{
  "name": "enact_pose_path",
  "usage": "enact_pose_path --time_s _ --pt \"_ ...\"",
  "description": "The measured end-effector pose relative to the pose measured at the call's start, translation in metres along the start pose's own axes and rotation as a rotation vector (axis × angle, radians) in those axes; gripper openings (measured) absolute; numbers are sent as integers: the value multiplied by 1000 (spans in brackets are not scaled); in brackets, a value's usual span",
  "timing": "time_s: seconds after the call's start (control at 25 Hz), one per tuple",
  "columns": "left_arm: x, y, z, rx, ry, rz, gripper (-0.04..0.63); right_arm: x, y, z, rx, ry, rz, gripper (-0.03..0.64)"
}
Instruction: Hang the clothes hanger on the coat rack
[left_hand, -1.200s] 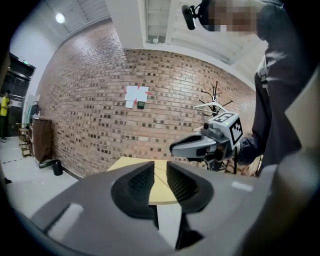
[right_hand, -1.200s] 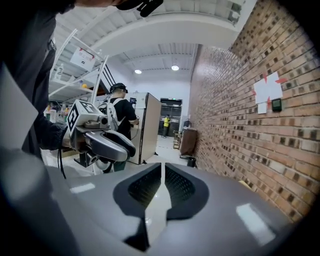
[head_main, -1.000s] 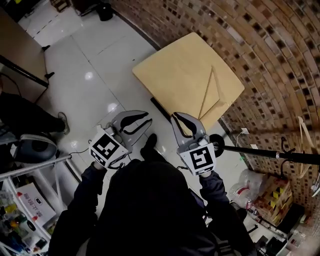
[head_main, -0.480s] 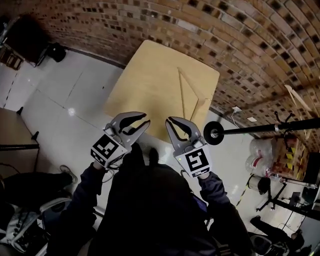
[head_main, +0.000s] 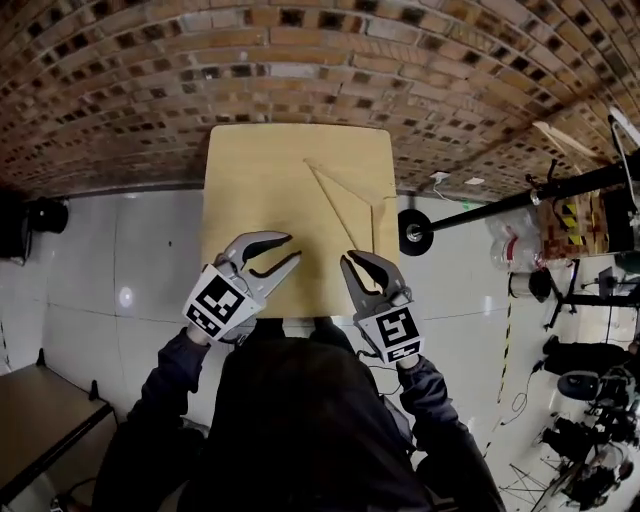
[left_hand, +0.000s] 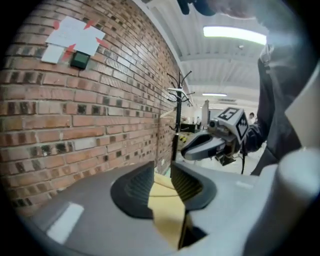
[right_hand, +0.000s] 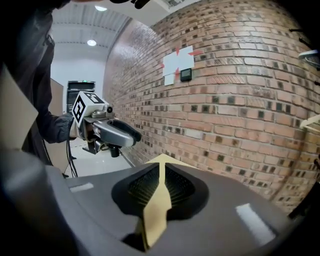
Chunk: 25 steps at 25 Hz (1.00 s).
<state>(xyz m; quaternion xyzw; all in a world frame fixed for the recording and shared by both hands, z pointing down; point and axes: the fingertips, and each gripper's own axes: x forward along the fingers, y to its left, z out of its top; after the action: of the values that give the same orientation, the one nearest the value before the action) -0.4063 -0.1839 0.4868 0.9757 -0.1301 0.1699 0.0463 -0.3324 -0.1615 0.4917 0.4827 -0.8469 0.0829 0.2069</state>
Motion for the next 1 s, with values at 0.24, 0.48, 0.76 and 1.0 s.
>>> enact_pose_path --time_s 0.24,0.48,0.76,1.0 --pt "39 47 -19 108 103 -188 125 16 -34 -50 108 149 -212 69" --pt "122 87 -59 237 279 -296 133 24 -81 -128 259 297 -341 104" --pt "228 131 -133 444 496 -417 133 48 -125 -210 389 441 -421 115" --pt "292 130 -189 617 679 -566 135 65 -143 -277 477 588 -431 121"
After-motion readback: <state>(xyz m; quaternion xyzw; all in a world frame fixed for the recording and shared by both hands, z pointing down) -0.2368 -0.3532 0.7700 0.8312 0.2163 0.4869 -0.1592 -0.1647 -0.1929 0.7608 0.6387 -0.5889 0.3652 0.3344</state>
